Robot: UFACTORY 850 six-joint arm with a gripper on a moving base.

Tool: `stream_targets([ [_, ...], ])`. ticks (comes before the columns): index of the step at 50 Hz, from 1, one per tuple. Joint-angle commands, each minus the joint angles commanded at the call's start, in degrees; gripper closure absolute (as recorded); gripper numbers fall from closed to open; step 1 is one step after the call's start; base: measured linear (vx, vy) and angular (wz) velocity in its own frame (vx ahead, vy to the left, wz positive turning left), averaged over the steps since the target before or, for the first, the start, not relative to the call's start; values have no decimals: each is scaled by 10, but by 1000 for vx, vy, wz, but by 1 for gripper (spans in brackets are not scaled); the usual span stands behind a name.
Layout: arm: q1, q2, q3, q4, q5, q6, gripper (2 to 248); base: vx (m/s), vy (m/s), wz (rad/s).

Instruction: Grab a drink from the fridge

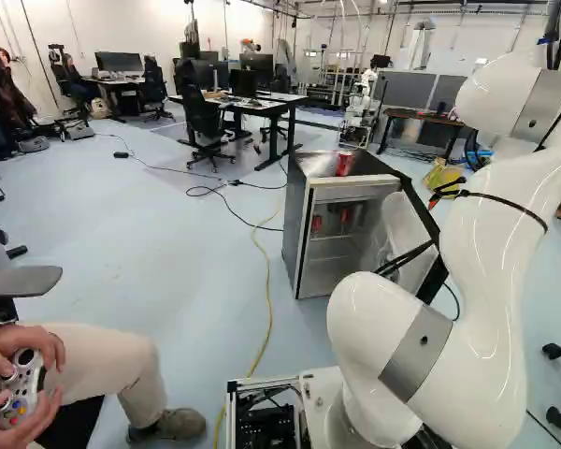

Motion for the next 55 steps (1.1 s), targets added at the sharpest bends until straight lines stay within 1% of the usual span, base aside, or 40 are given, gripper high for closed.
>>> stream_targets([
  [24, 17, 22, 37, 0, 0, 0, 3, 0, 0, 0],
  [55, 44, 52, 87, 0, 0, 0, 3, 0, 0, 0],
])
